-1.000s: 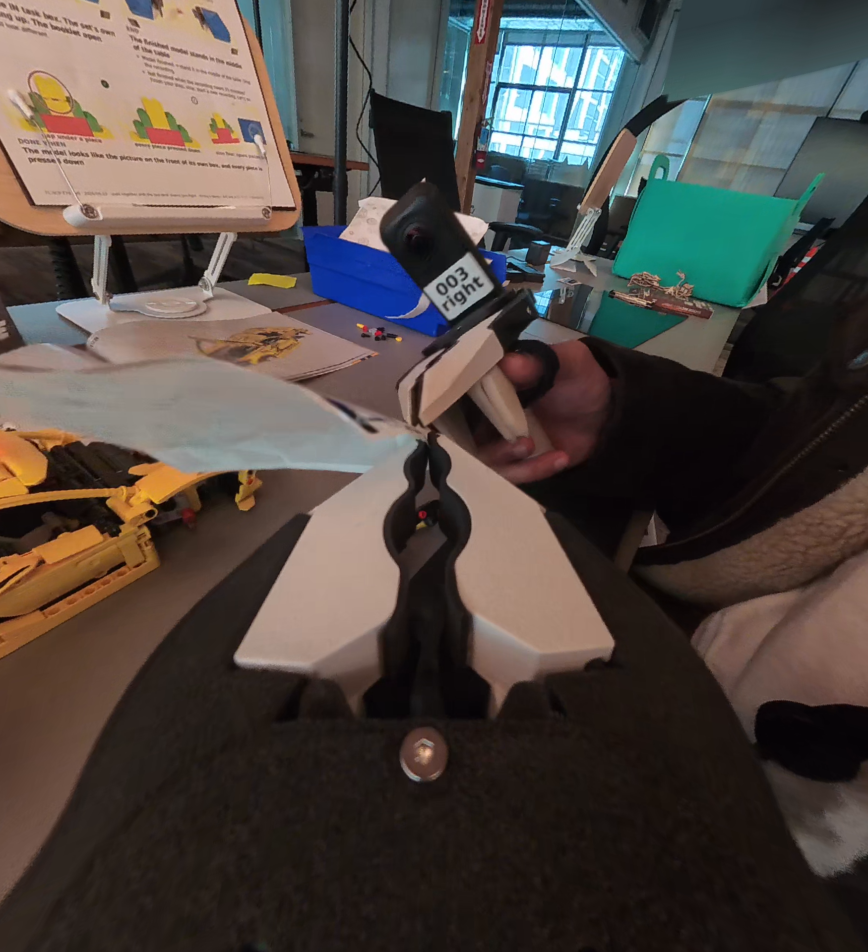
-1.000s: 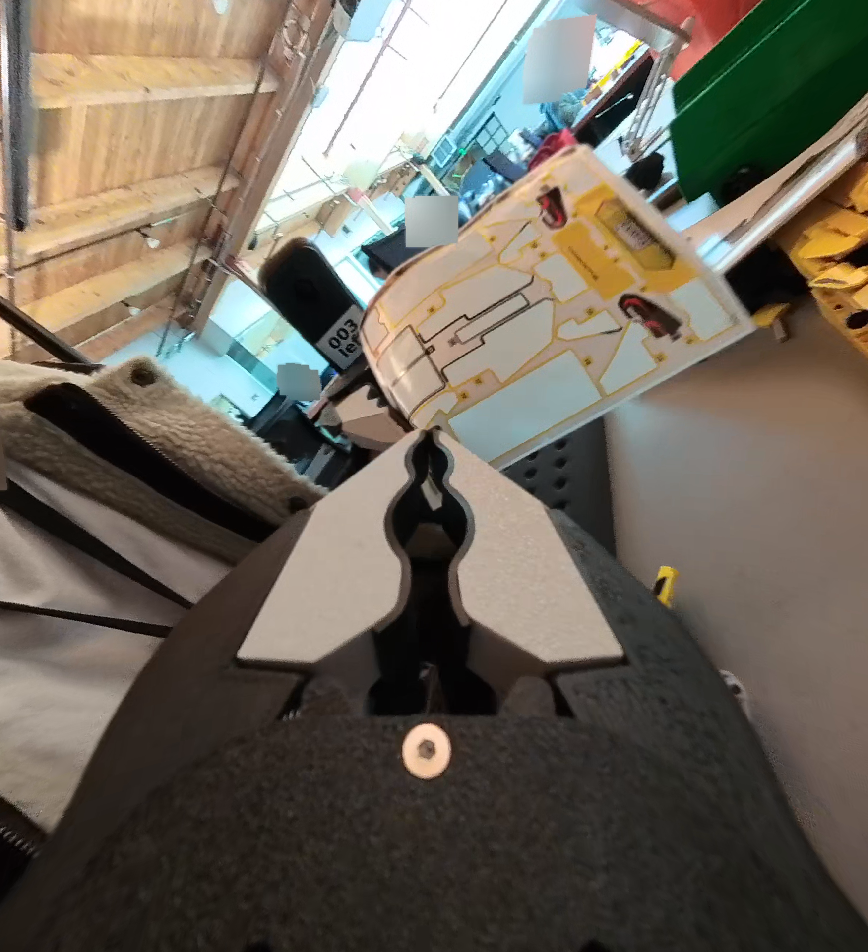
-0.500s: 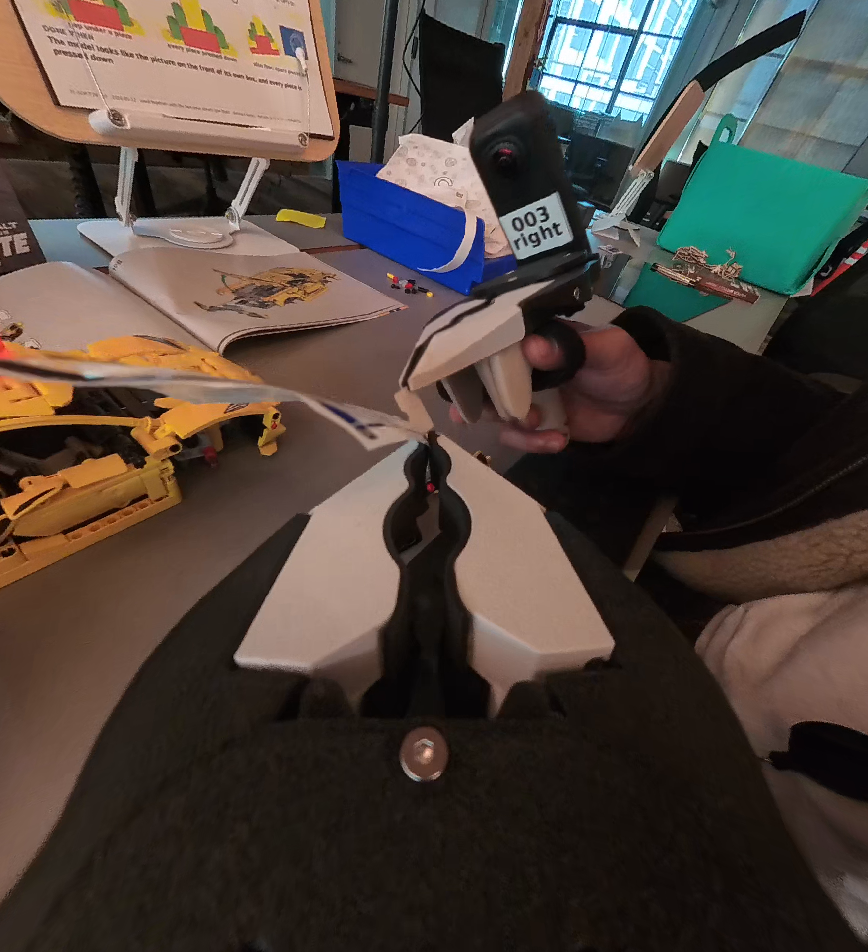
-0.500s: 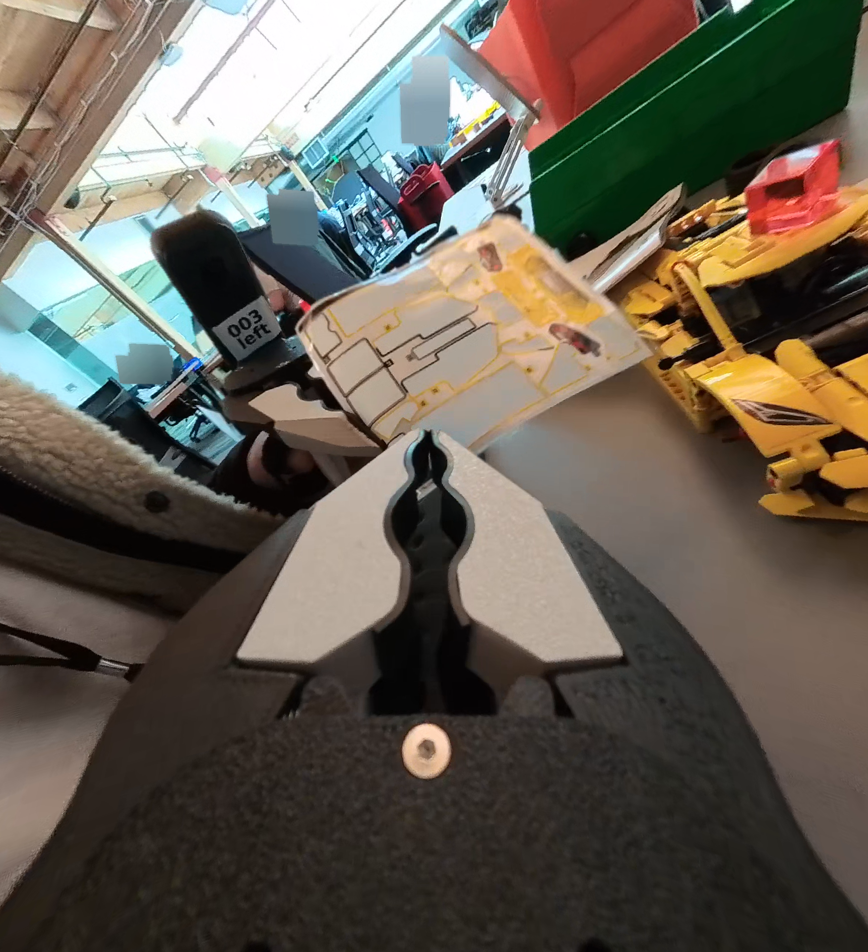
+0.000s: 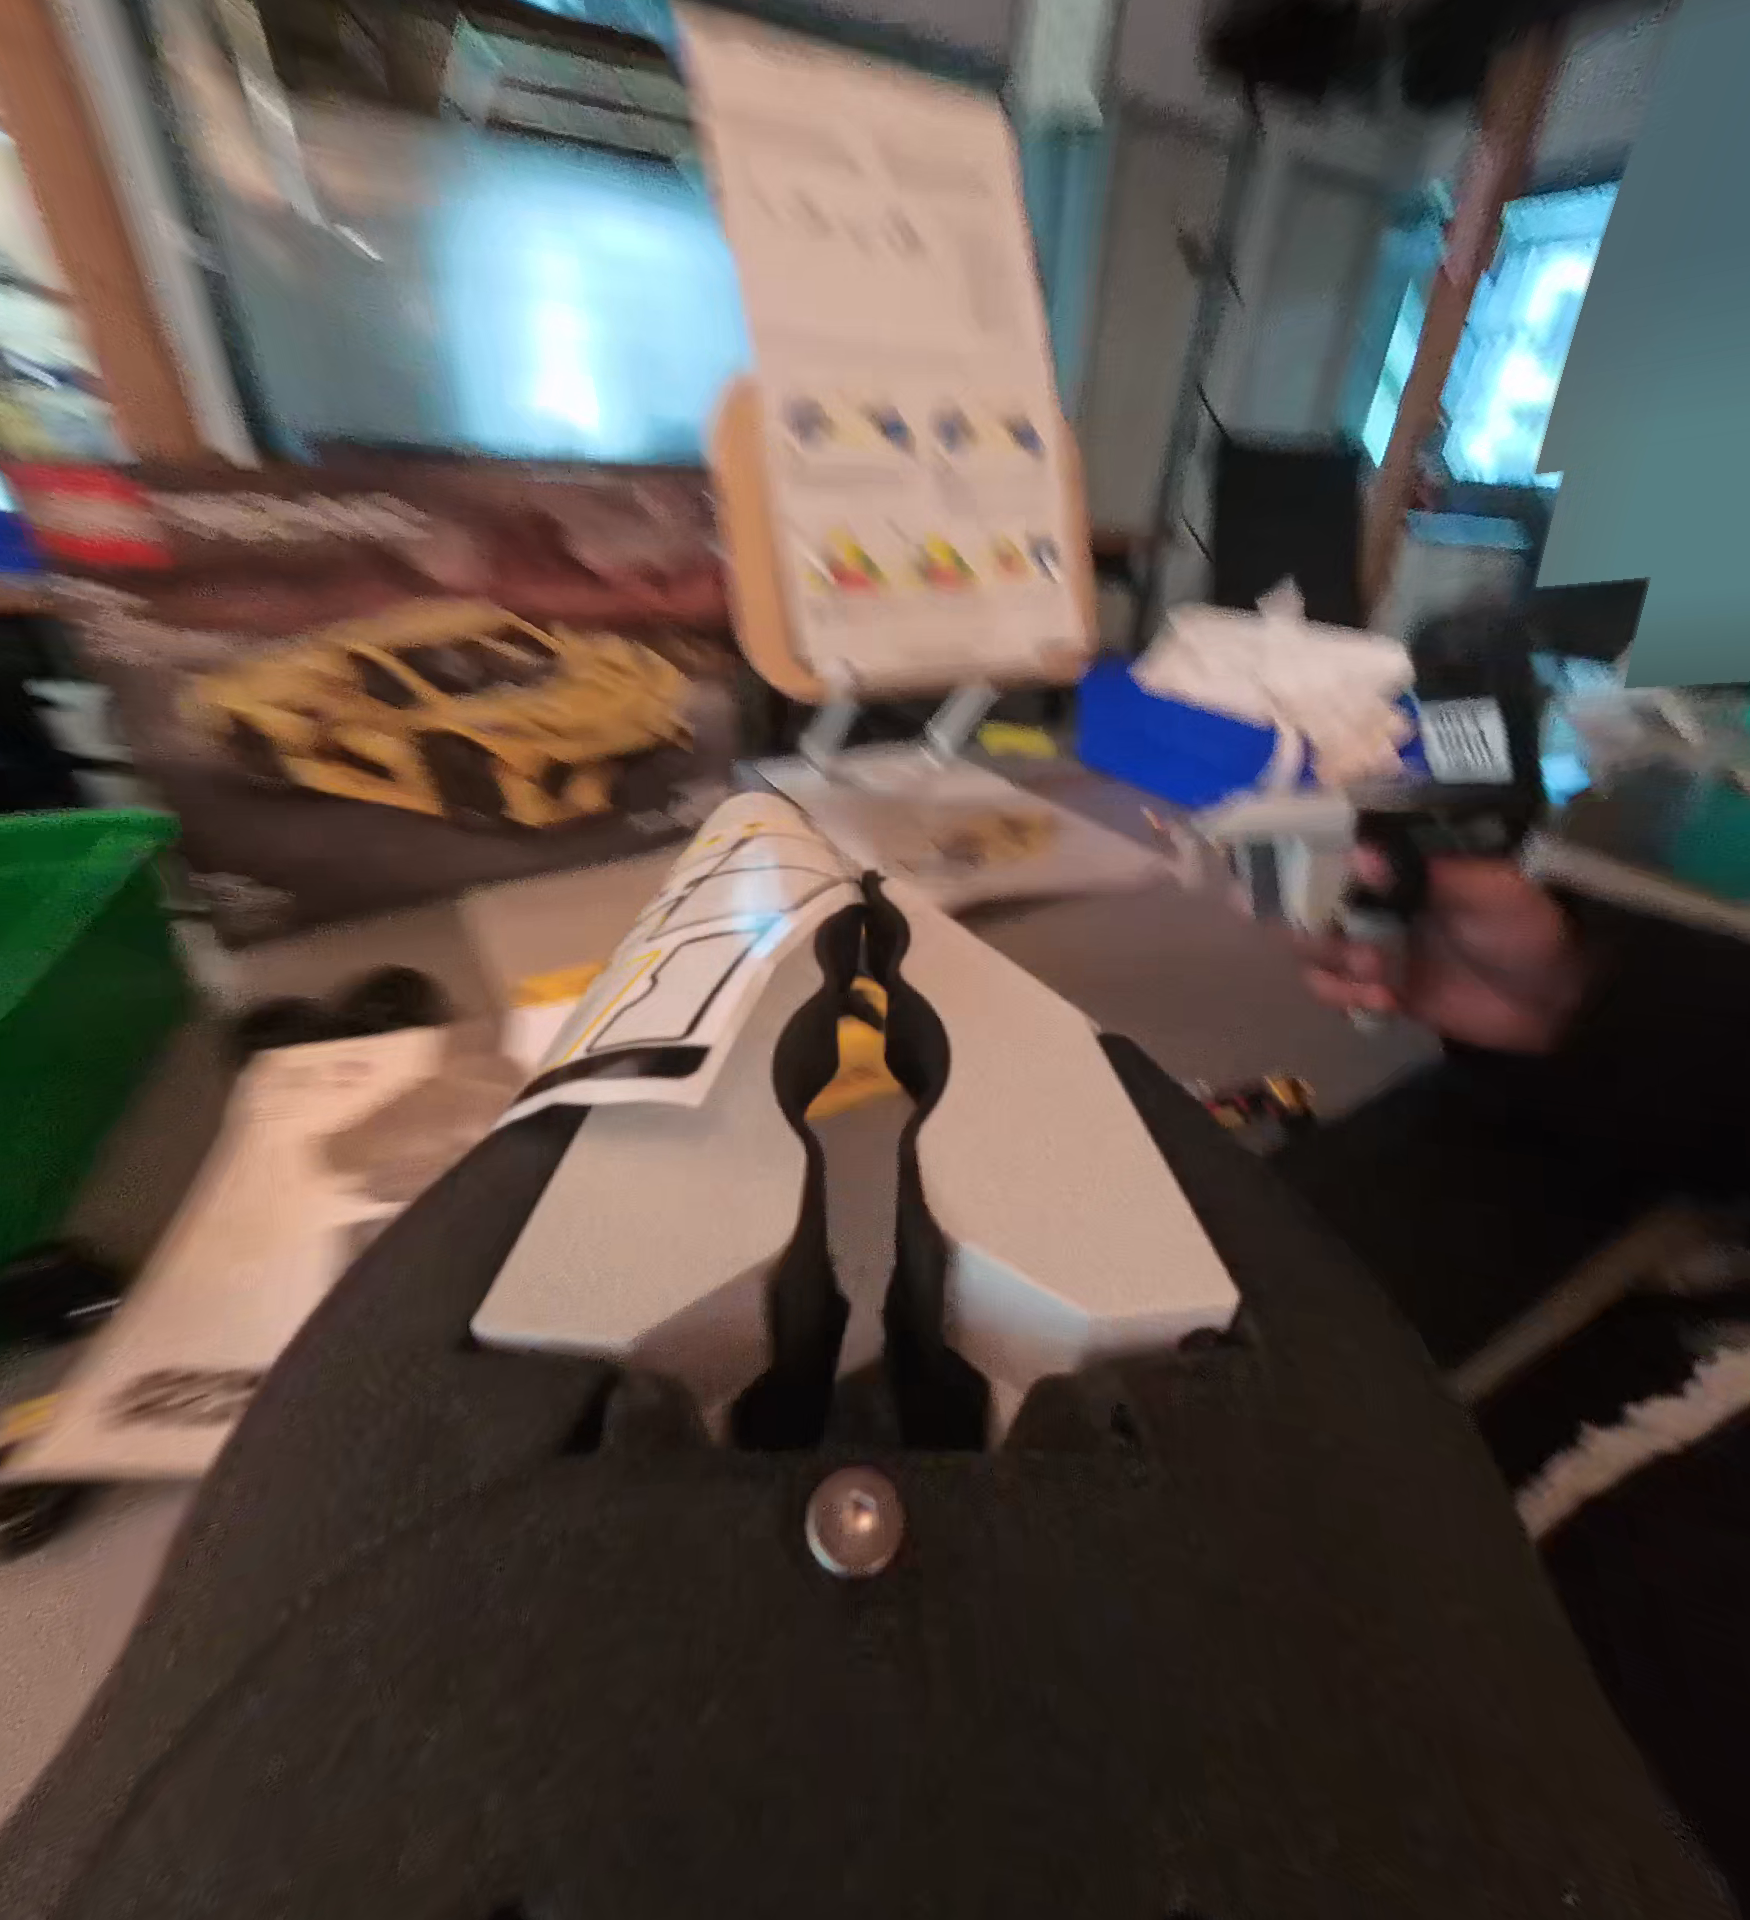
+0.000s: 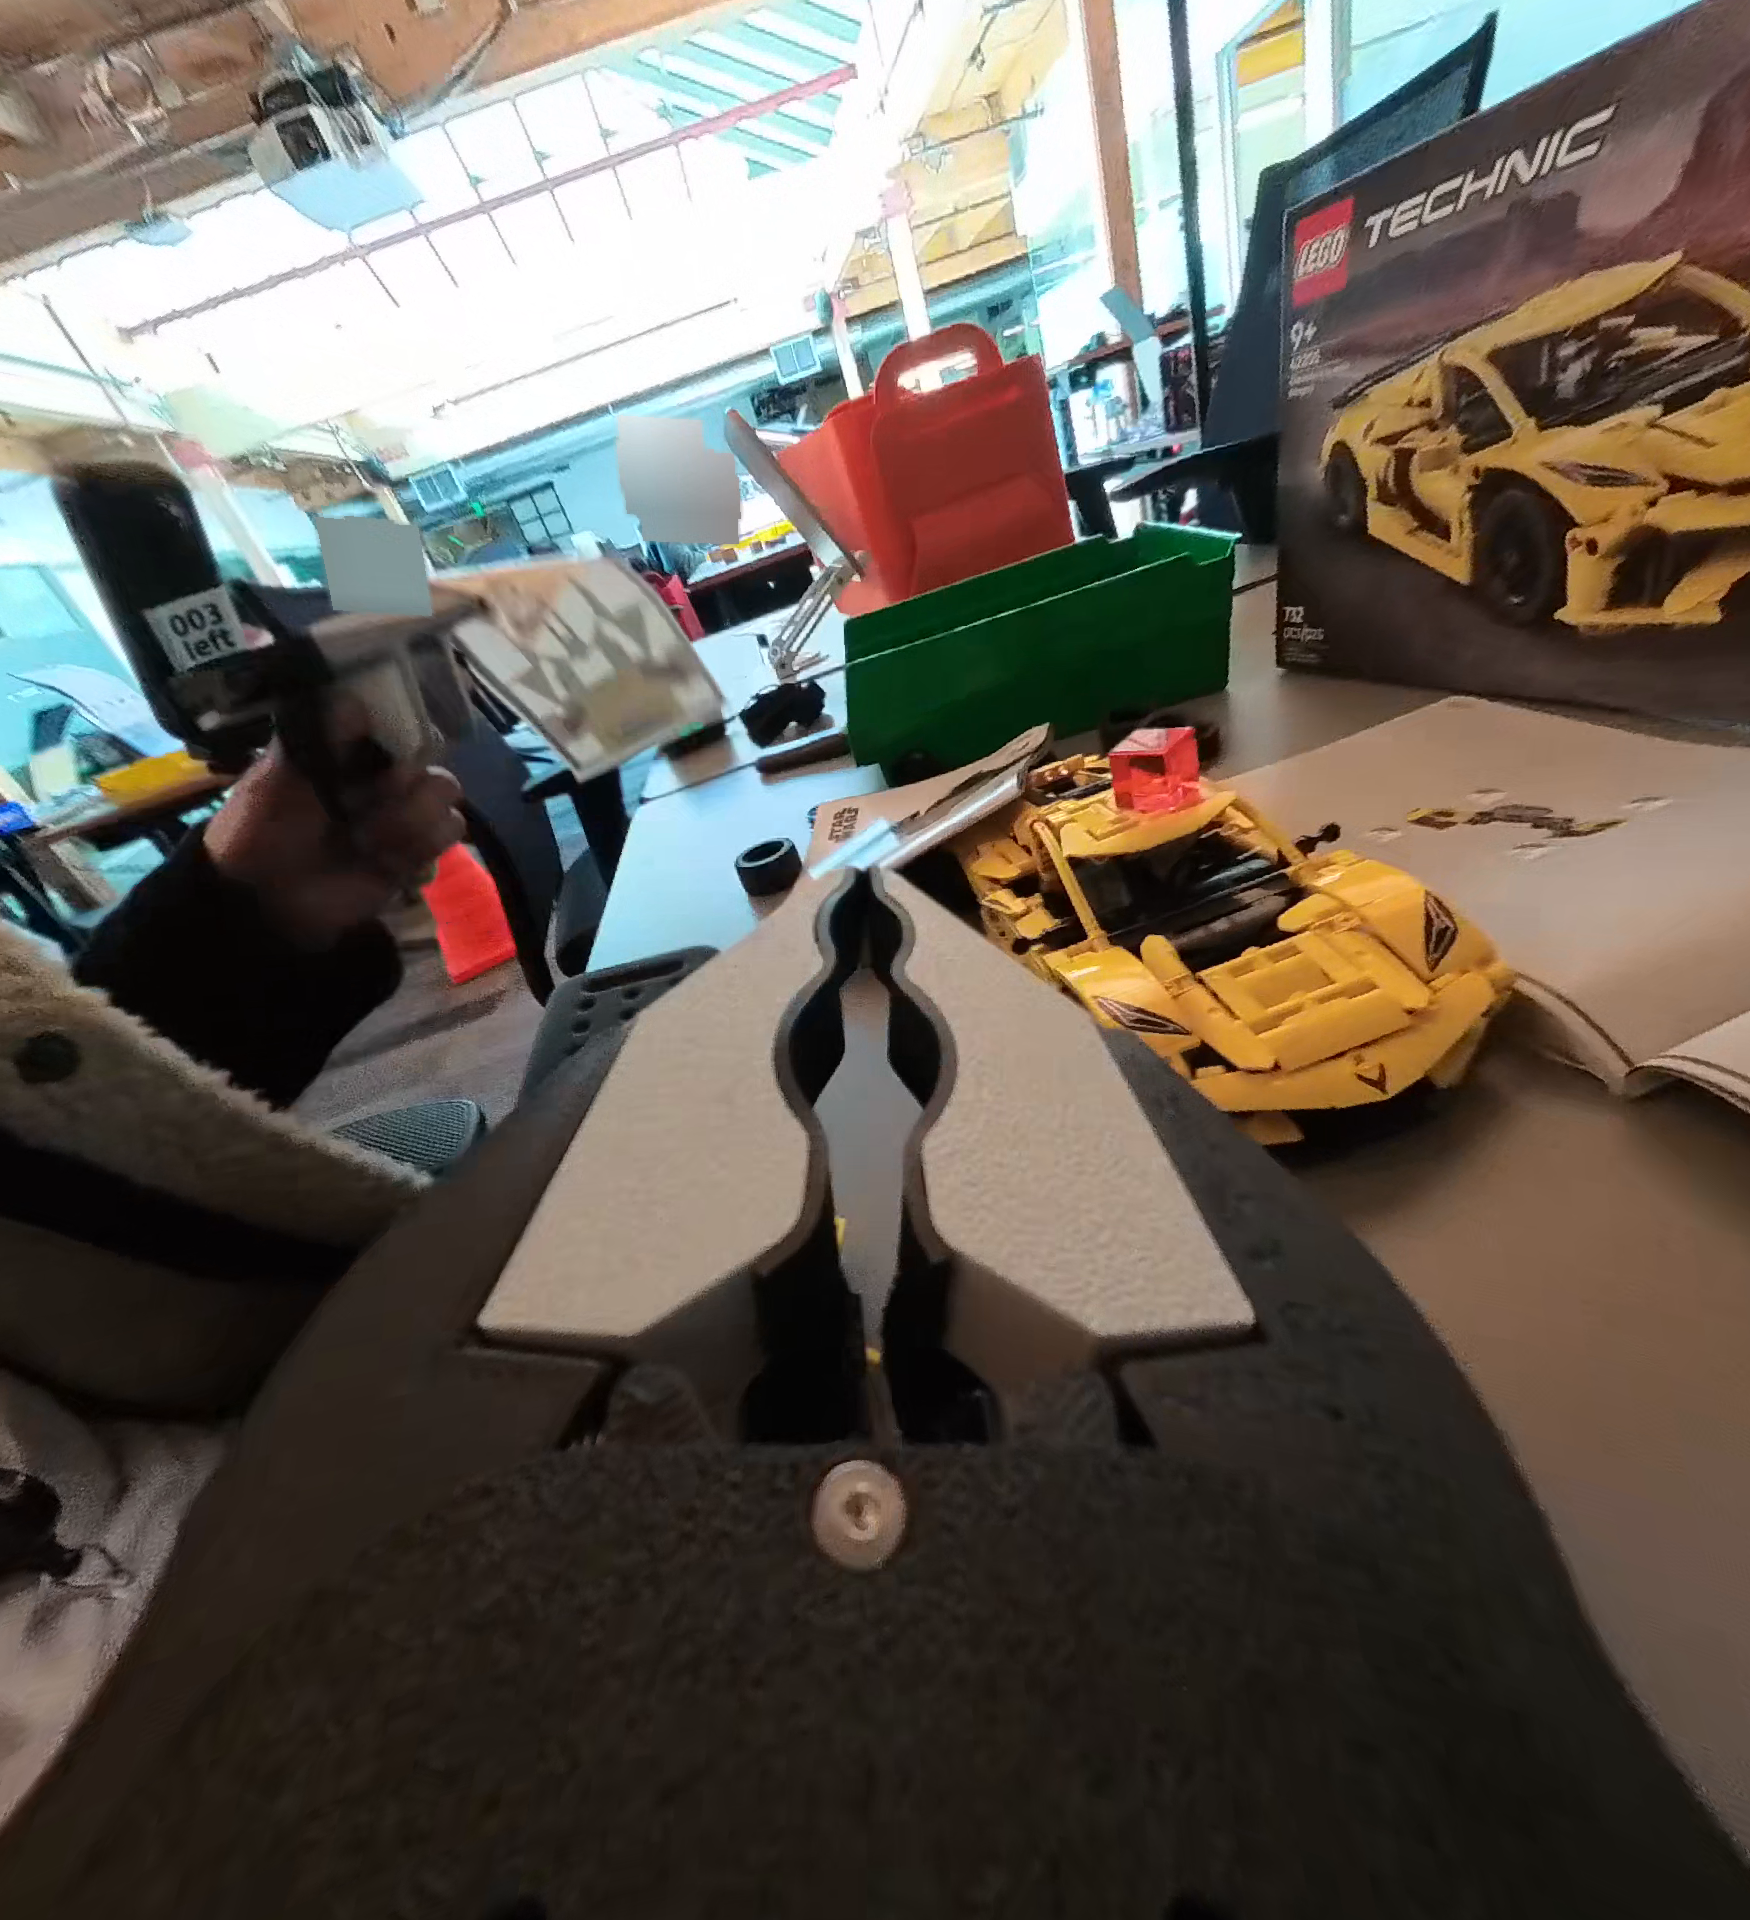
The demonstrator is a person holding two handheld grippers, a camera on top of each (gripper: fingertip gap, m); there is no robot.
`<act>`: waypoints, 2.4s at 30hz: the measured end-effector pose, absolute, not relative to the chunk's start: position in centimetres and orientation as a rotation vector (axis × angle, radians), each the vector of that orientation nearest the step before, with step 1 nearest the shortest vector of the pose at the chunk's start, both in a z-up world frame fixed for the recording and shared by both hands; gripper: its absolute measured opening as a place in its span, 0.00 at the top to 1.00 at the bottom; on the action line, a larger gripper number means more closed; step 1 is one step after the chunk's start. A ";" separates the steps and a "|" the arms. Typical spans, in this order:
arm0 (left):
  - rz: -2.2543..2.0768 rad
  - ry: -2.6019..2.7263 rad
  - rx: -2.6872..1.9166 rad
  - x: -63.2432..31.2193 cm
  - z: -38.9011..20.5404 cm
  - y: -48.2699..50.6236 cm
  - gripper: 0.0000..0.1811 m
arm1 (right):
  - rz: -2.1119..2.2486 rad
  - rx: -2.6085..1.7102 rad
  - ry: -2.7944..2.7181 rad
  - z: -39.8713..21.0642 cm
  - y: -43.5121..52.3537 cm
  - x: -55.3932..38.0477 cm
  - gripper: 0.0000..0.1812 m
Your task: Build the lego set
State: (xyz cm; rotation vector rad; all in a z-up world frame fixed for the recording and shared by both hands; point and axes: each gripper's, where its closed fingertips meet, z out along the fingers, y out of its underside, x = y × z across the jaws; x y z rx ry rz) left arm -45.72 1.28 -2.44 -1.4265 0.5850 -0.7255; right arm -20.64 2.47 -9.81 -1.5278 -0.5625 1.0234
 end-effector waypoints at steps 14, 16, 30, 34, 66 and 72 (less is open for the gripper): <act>-1.037 -0.456 -1.948 -67.3 -20.7 7.8 1.00 | 0.710 -1.493 -0.648 -10.7 3.6 -20.5 1.00; -0.960 -0.471 -1.997 -68.0 -21.1 7.9 1.00 | 0.616 -1.480 -0.639 -10.6 4.1 -20.1 1.00; -0.465 -0.078 -2.281 -64.6 -23.0 5.0 0.64 | 0.880 -1.487 -0.521 -9.9 3.7 -19.5 1.00; -0.303 0.121 -2.264 -64.3 -21.8 3.8 0.60 | 0.924 -1.449 -0.546 -9.4 3.2 -19.5 1.00; -0.559 2.718 -1.781 -21.2 -23.5 -1.8 0.67 | 0.732 -1.353 -0.373 -8.3 -0.3 -11.1 1.00; -0.736 2.697 -1.904 -20.7 -23.8 -3.2 0.80 | 0.763 -1.342 -0.364 -8.2 -0.4 -11.1 1.00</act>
